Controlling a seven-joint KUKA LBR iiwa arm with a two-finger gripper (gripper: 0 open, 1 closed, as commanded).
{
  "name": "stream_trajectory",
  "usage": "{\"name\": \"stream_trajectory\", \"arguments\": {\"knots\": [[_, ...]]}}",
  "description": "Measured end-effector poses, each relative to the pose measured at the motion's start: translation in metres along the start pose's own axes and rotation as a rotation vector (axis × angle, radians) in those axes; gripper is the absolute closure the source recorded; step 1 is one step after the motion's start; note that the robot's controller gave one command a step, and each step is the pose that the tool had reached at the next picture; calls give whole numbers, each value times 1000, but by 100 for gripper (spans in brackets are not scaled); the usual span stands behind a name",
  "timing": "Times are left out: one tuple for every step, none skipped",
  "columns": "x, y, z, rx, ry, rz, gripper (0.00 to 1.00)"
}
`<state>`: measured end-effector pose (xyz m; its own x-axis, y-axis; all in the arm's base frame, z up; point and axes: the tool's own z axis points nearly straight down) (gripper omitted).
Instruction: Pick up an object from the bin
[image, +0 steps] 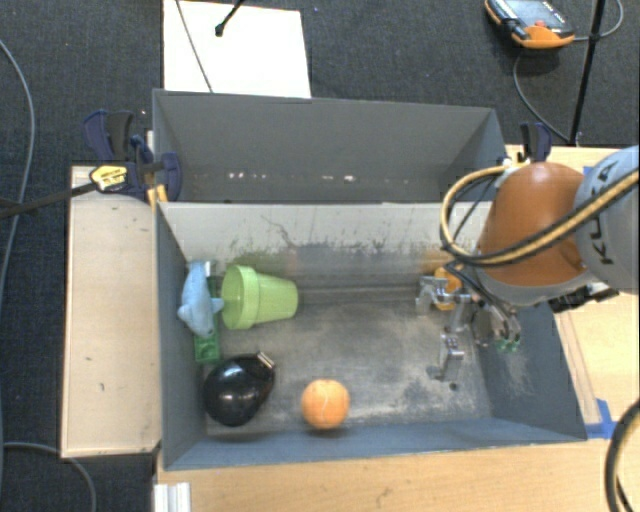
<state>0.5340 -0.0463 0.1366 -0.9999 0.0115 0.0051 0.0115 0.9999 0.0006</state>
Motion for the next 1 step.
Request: {"name": "stream_trajectory", "arguments": {"knots": [[-2, 0, -4, 1, -8, -1, 0]]}}
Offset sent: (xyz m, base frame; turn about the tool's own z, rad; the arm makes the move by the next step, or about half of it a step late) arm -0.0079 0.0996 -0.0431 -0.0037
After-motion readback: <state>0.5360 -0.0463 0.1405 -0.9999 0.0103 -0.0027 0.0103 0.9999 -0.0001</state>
